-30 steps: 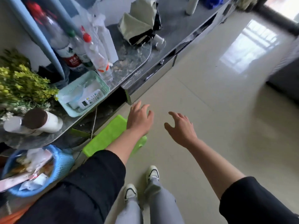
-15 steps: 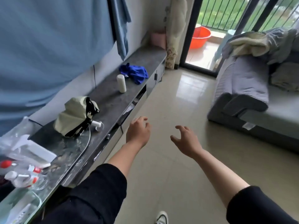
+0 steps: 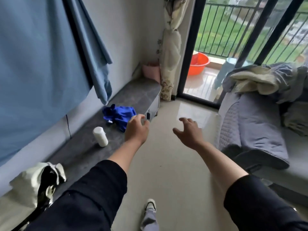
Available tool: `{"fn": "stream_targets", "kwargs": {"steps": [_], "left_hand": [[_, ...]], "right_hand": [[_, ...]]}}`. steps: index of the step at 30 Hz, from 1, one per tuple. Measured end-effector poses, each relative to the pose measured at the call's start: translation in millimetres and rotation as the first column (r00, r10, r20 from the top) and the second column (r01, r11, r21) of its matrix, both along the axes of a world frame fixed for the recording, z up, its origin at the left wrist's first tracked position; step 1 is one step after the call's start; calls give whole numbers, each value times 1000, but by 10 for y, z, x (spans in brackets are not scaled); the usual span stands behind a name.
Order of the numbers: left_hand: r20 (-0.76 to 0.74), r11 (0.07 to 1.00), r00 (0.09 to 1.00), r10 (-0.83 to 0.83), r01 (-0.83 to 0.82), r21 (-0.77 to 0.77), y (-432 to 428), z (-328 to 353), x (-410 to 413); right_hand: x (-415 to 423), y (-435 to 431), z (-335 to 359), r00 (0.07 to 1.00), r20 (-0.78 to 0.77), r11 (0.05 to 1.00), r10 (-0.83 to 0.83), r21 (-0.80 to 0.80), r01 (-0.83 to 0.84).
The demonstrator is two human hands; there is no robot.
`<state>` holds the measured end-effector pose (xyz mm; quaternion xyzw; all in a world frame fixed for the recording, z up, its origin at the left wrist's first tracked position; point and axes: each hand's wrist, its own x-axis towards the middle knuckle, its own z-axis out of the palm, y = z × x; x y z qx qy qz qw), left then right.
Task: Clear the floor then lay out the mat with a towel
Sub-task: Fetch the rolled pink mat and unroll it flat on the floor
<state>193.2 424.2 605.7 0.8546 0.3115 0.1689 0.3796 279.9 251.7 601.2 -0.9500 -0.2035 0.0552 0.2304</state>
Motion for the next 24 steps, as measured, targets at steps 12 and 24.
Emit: {"fn": "stream_targets", "kwargs": {"steps": [12,24], "left_hand": [[73,999,997,-31,30,12,1257,247,3802],[-57,998,998,37,-40,-52,2175,-77,7137]], "right_hand": [[3624,1081,137,996,67,994,-51,-91,57],[7132,2246,-94,991,11,966,130,-227,-125]]}}
